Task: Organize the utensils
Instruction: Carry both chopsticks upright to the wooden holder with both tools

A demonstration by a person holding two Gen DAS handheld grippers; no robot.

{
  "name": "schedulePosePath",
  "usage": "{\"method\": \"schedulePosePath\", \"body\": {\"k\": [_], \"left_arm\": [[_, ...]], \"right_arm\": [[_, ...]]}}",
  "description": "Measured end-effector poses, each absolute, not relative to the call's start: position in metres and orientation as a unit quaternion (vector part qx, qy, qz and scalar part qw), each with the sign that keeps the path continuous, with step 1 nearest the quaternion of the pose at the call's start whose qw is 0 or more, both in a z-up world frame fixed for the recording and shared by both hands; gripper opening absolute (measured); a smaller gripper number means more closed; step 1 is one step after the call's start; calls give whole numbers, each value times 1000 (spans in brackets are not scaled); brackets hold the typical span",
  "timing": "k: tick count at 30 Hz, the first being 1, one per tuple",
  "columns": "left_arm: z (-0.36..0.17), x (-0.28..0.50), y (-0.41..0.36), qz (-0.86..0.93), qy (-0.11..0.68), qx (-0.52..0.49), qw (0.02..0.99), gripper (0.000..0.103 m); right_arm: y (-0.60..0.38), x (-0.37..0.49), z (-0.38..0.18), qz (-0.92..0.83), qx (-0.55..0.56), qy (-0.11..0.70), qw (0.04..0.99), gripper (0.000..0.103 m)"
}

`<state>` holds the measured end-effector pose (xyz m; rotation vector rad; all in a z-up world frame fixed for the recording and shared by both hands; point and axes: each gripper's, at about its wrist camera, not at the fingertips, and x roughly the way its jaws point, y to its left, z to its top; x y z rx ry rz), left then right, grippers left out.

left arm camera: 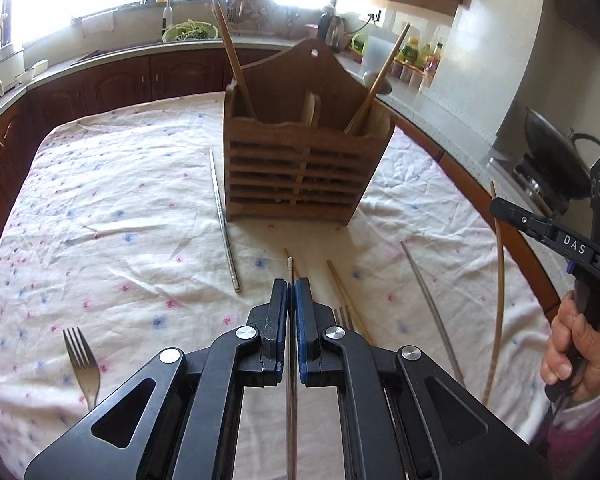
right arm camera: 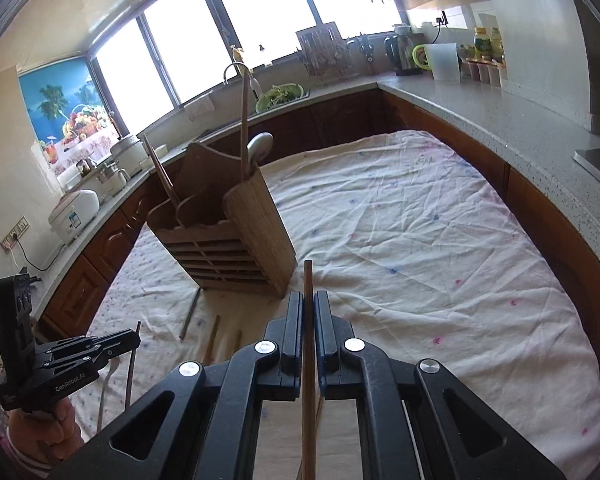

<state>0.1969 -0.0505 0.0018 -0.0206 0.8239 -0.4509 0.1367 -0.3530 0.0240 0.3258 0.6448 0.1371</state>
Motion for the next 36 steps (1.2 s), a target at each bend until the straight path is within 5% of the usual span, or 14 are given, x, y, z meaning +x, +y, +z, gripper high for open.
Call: {"method": "schedulePosePath", "body": {"k": [18,36], "left_arm": [[80,158,-6,-226,302,-58,924,3],[117,184,8,-215,247,-72,942,3]], "right_arm": [[-330,102,110,93,140,212,963,5],[-320,130,129,98,146,177,968,5]]}}
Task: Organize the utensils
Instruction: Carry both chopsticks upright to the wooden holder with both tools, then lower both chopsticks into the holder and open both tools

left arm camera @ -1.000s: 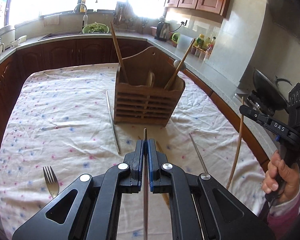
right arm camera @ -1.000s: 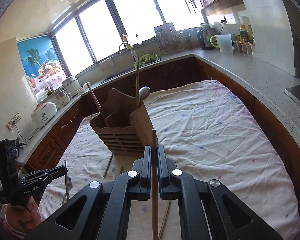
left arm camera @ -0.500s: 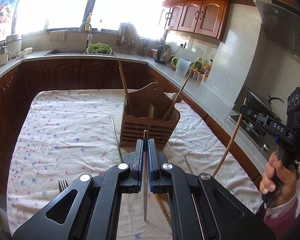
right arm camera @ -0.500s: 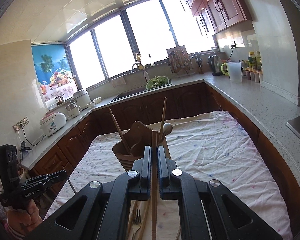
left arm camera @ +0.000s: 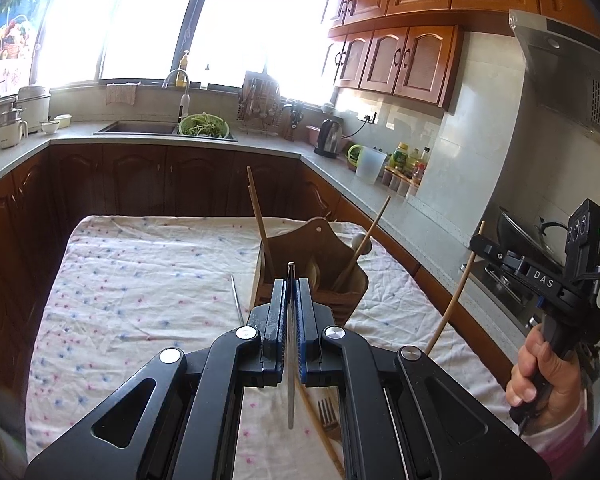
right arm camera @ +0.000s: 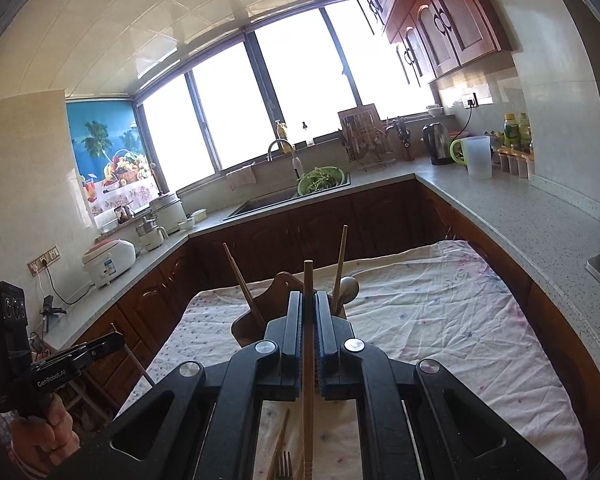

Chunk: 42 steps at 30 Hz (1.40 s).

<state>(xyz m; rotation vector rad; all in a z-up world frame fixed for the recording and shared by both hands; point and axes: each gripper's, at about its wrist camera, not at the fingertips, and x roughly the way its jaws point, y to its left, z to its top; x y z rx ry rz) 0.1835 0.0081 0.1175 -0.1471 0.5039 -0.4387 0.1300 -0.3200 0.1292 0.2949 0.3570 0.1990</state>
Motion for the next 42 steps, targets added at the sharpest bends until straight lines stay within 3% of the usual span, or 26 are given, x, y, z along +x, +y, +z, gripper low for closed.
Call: {"method": "schedulePosePath", "body": {"k": [20,33,42], "left_arm": [[198,268,-8,-190,133,-76,970,3],[124,316,-22,-157,164,-82,970,3],[84,325,-30,-165,209,-81,960,4]], "right_arm": [[-320,205,197,65,144,68,985,5],[-318,239,132,44,152,93,983,5],[-315,252,91,54,166,159,972,5]]}}
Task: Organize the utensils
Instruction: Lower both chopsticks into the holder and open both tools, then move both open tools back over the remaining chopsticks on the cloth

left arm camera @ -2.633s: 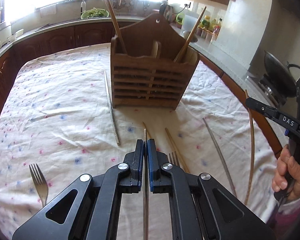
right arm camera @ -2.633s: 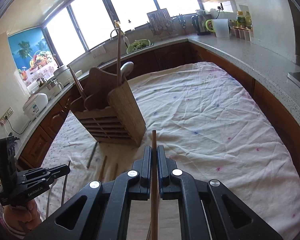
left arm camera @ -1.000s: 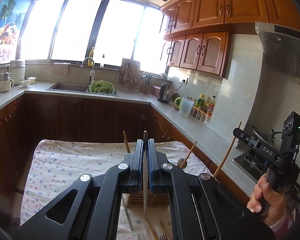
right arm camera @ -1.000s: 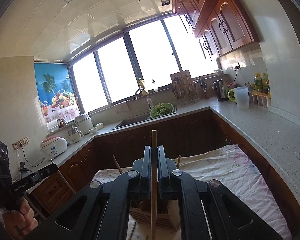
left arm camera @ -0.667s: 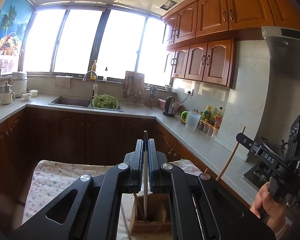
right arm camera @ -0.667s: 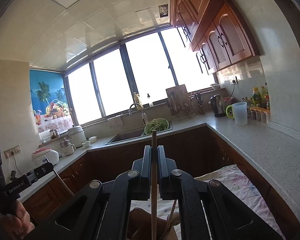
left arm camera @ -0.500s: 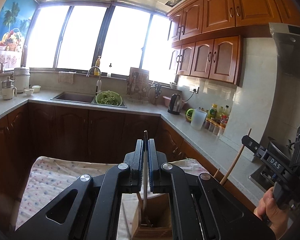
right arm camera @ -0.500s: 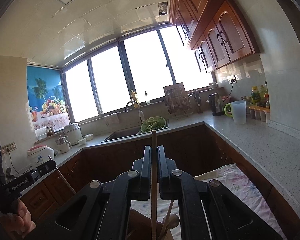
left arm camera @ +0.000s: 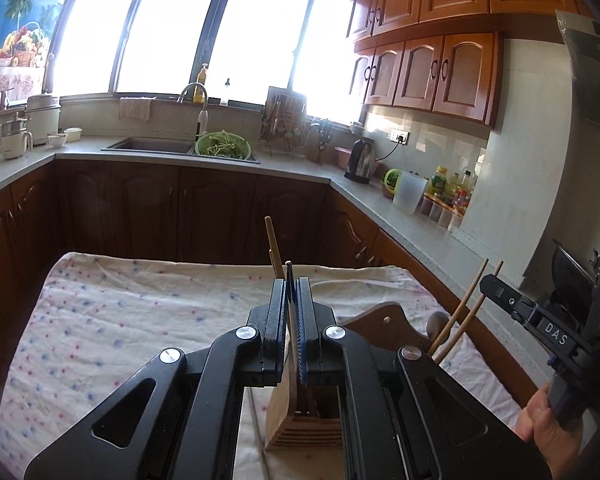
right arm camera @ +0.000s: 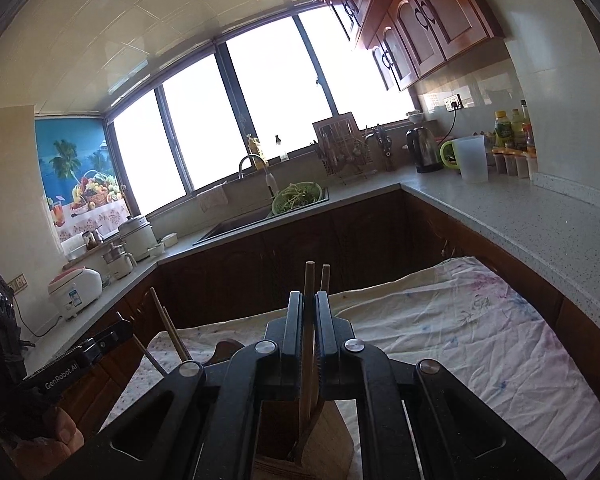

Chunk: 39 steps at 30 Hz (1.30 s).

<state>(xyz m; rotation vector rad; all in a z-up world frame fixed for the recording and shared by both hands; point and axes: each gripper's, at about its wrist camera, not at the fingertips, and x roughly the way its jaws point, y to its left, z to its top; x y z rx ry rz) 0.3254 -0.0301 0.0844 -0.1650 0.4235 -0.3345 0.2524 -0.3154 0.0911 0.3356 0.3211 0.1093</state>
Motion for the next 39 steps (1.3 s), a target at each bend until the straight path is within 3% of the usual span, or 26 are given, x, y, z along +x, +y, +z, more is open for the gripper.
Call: {"method": "schedulePosePath", "body": {"k": [13,17,18,19,20,21,23,24,26,30,39], "left_arm": [[88,329,-29,-166,223,-79,957,5],[89,329,-28,-164,233,-79,955,5],[89,329,-28,-164,235,-80,955,6],[89,329,-28,-164,236,-81,954,9],[88,327,-27,-162,238,-82,954,12],[88,326,-26,-161,239,-84,954,20],[87,320,-24,-157,237,-87,955,33],[86,316,-23,-153,237,-88,955,43],[85,310,-19,-144,239,-91,956,58],[81,290,-10,-129,241,-95,957,83],[54,240,4,-117,278,-94,949,85]], "right_arm": [[-317,256,89,57,172,177,967,6],[-320,255,89,63,182,178,965,14],[-321,254,90,65,184,177,965,20],[-322,252,91,65,187,174,965,26],[-323,249,93,67,191,169,965,42],[-325,246,95,66,192,166,965,51],[-327,239,99,60,192,158,967,60],[-329,236,100,61,195,155,967,72],[-332,228,102,63,201,149,966,85],[-338,209,102,65,204,146,966,100],[-346,158,81,64,203,169,962,100]]}}
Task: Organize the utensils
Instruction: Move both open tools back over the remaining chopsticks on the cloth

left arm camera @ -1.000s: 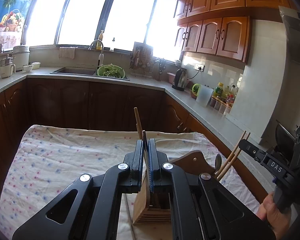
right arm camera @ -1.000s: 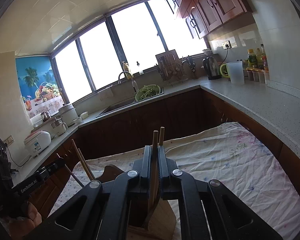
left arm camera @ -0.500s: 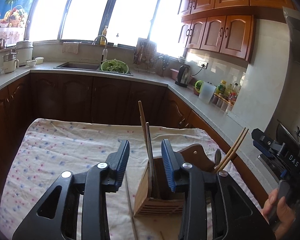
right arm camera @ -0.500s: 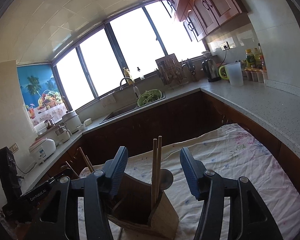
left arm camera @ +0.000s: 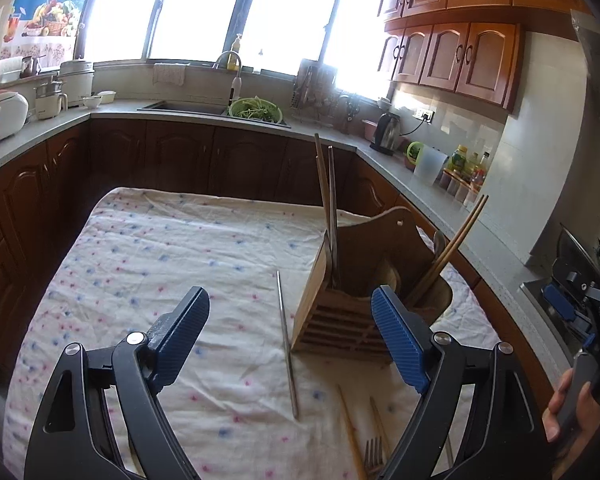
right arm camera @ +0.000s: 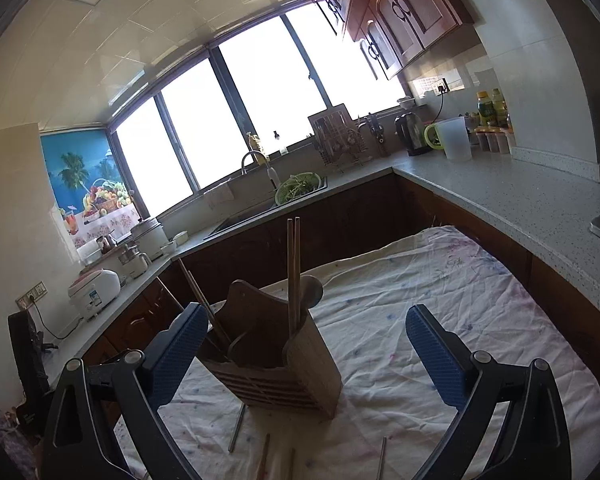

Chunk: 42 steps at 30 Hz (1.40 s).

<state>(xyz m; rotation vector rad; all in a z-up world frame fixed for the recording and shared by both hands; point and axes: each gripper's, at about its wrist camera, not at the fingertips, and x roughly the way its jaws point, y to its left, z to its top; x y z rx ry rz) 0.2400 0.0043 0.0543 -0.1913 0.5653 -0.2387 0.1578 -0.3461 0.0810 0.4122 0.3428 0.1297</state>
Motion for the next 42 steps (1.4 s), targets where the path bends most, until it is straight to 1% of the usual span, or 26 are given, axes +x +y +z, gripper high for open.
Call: {"method": "schedulePosePath", "body": {"k": [12,19,29,42], "left_arm": [[16,184,11,-120,328,-102,931,85],[-2,167,9,-121,354,-99,922,85],[-9,170,-3,-129,373,-84,915,85],[-21,194,-25,-142,400,-70,903,85]], "right_arm": [[-349,100,44,50,214,221,950,100],[-349,77,23,42,212,244,945,100],[-350,73,8,39,206,265,941,100],[-347,93,-4,42,190,295,935,100]]}}
